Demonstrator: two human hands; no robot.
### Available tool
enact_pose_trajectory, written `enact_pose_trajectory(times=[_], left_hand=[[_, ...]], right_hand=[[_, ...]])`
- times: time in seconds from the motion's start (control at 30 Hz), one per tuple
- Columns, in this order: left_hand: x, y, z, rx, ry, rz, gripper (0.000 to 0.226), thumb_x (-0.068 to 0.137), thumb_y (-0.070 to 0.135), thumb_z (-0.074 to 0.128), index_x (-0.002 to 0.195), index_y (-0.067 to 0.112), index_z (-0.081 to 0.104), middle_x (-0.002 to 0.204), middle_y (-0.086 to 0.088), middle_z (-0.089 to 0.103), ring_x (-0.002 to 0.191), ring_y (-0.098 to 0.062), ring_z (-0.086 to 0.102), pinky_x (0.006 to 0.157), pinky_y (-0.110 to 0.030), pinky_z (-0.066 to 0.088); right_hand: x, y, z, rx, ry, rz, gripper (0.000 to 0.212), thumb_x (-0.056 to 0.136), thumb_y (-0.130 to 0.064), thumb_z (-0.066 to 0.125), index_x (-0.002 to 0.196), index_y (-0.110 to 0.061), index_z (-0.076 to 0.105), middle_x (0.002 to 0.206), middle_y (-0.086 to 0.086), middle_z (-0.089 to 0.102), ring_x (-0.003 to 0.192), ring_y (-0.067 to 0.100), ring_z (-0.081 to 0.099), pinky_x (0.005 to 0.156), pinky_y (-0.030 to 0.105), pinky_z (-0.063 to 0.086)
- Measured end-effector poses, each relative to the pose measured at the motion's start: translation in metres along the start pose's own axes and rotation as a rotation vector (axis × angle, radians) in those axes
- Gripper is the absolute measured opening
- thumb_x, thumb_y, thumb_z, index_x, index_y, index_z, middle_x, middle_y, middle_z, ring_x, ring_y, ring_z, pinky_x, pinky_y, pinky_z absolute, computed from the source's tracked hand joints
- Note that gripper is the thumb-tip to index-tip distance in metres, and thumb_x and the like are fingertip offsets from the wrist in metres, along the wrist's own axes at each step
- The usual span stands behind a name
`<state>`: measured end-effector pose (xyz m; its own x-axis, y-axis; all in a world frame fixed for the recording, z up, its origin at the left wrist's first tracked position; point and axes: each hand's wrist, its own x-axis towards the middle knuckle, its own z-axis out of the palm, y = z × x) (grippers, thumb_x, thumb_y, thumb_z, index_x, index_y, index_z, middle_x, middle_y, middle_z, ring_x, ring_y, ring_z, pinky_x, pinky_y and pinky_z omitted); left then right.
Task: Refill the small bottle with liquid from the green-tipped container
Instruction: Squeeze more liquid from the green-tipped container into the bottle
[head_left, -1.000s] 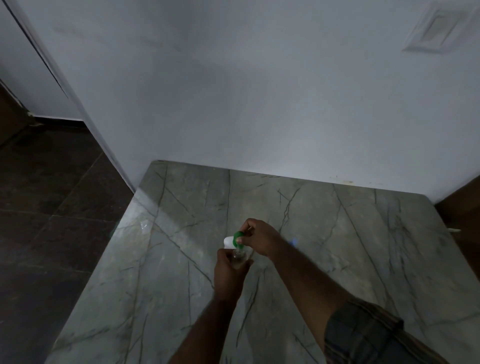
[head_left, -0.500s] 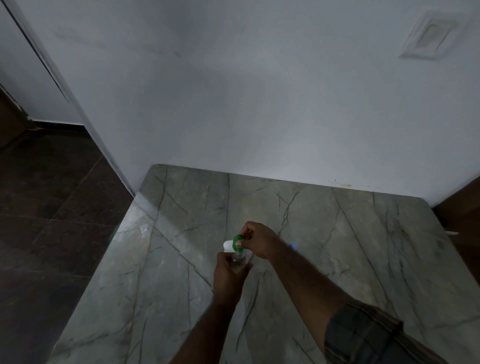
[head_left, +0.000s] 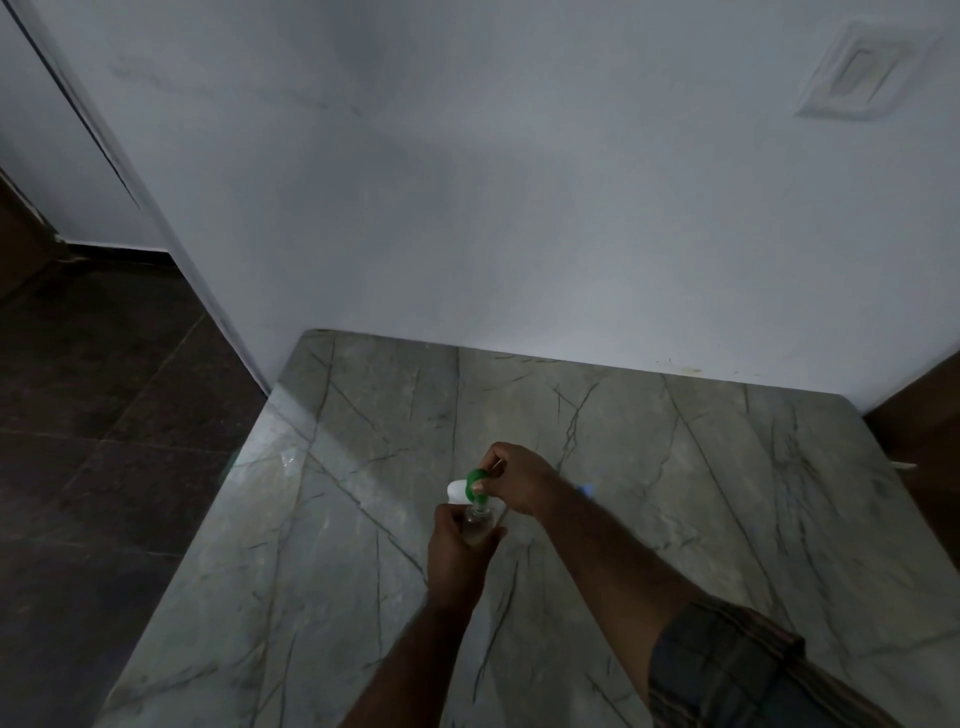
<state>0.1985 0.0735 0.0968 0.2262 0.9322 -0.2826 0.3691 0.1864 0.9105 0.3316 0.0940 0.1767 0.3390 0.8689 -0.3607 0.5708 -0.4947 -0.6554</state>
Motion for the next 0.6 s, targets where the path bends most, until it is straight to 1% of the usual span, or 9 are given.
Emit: enact_pose_trajectory(times=[0.07, 0.17, 0.27, 0.3, 0.33, 0.4, 0.43, 0.6], left_hand=[[0.0004, 0.0023, 0.0001, 0.0, -0.002, -0.004, 0.042, 0.074, 0.022, 0.084, 0.1, 0.027, 0.05, 0.098, 0.007, 0.065, 0.086, -0.006, 0.063, 0.064, -0.017, 0.046], [0.0005, 0.0026, 0.0014, -0.007, 0.007, -0.016, 0.043, 0.074, 0.022, 0.084, 0.095, 0.032, 0.048, 0.095, 0.009, 0.065, 0.085, -0.004, 0.063, 0.062, -0.014, 0.044], [-0.0014, -0.0027, 0.0059, -0.021, 0.02, -0.031, 0.042, 0.074, 0.023, 0.084, 0.095, 0.031, 0.049, 0.095, 0.007, 0.066, 0.082, -0.003, 0.064, 0.056, -0.012, 0.046], [-0.0018, -0.0036, 0.007, -0.028, 0.027, -0.033, 0.042, 0.073, 0.023, 0.085, 0.096, 0.029, 0.05, 0.095, 0.007, 0.067, 0.082, -0.004, 0.064, 0.058, -0.013, 0.048], [-0.0016, -0.0044, 0.008, -0.031, 0.032, -0.034, 0.042, 0.073, 0.023, 0.085, 0.098, 0.027, 0.051, 0.096, 0.006, 0.067, 0.084, -0.005, 0.065, 0.063, -0.017, 0.052], [0.0004, -0.0055, 0.0091, -0.044, 0.032, -0.04, 0.043, 0.073, 0.022, 0.085, 0.101, 0.023, 0.053, 0.098, 0.005, 0.068, 0.087, -0.011, 0.067, 0.074, -0.032, 0.058], [0.0014, -0.0057, 0.0088, -0.044, 0.031, -0.038, 0.043, 0.073, 0.022, 0.085, 0.102, 0.022, 0.053, 0.098, 0.004, 0.068, 0.088, -0.013, 0.067, 0.076, -0.035, 0.058], [0.0025, 0.0007, 0.0034, -0.007, 0.016, -0.009, 0.044, 0.074, 0.023, 0.084, 0.104, 0.022, 0.052, 0.099, 0.006, 0.066, 0.088, -0.011, 0.065, 0.072, -0.027, 0.054]], right_hand=[[-0.0004, -0.0006, -0.0004, 0.001, 0.002, 0.006, 0.021, 0.079, -0.023, 0.074, 0.096, -0.014, 0.065, 0.102, 0.004, 0.07, 0.087, 0.015, 0.061, 0.068, 0.023, 0.039], [-0.0001, -0.0004, 0.0009, -0.006, 0.0, 0.004, 0.02, 0.08, -0.024, 0.074, 0.095, -0.015, 0.064, 0.102, 0.003, 0.069, 0.091, 0.018, 0.064, 0.063, 0.023, 0.04], [0.0011, 0.0019, 0.0045, -0.011, -0.005, 0.014, 0.02, 0.08, -0.024, 0.072, 0.096, -0.015, 0.064, 0.103, 0.003, 0.069, 0.087, 0.016, 0.06, 0.066, 0.023, 0.04], [0.0016, 0.0027, 0.0055, -0.009, -0.009, 0.017, 0.019, 0.08, -0.024, 0.072, 0.095, -0.016, 0.064, 0.103, 0.003, 0.069, 0.086, 0.015, 0.059, 0.065, 0.023, 0.039], [0.0022, 0.003, 0.006, -0.004, -0.011, 0.019, 0.019, 0.08, -0.024, 0.072, 0.095, -0.016, 0.063, 0.103, 0.003, 0.068, 0.086, 0.015, 0.06, 0.064, 0.023, 0.039], [0.0035, 0.0028, 0.0055, 0.003, -0.007, 0.027, 0.017, 0.08, -0.024, 0.073, 0.092, -0.018, 0.063, 0.103, 0.003, 0.069, 0.09, 0.018, 0.063, 0.066, 0.024, 0.04], [0.0044, 0.0024, 0.0047, 0.001, -0.007, 0.03, 0.017, 0.079, -0.024, 0.073, 0.092, -0.018, 0.063, 0.103, 0.003, 0.068, 0.092, 0.018, 0.063, 0.067, 0.024, 0.04], [0.0074, 0.0001, -0.0021, -0.013, -0.022, 0.014, 0.024, 0.078, -0.026, 0.075, 0.097, -0.016, 0.065, 0.105, 0.003, 0.068, 0.088, 0.015, 0.059, 0.064, 0.023, 0.039]])
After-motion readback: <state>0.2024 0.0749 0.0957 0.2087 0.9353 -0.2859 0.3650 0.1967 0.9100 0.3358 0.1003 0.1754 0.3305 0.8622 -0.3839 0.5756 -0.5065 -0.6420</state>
